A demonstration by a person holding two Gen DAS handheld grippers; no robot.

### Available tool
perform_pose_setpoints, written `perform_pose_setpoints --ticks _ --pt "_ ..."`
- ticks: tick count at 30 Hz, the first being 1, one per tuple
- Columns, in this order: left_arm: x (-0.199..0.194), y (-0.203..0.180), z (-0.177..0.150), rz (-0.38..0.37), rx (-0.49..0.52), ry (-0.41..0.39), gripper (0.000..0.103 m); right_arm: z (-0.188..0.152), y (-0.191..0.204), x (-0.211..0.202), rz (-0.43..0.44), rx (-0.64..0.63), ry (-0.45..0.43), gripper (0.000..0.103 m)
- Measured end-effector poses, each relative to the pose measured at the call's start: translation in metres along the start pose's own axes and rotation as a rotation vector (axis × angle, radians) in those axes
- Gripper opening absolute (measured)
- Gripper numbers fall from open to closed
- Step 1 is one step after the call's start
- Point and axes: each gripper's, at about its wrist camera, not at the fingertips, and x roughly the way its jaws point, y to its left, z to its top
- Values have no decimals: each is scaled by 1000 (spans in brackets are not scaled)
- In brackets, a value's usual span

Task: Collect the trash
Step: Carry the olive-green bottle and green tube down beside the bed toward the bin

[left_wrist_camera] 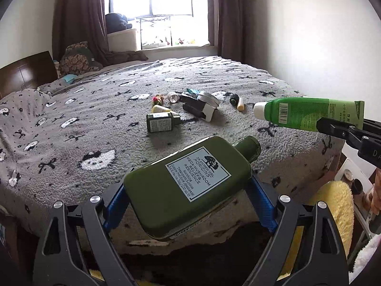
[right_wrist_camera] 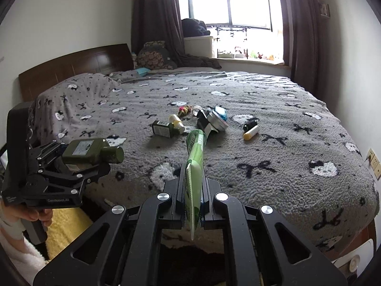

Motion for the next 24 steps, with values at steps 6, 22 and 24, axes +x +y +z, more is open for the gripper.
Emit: perform_pose_setpoints --ticks 6,22,24 --pt "17 -5 -35 -38 -11 91 84 -32 -2 14 24 22 111 10" --pt "63 -11 -117 -82 -42 320 84 -78 14 32 64 -1 258 10" --pt "64 -13 -123 -87 -43 333 84 -77 18 30 84 -15 275 9"
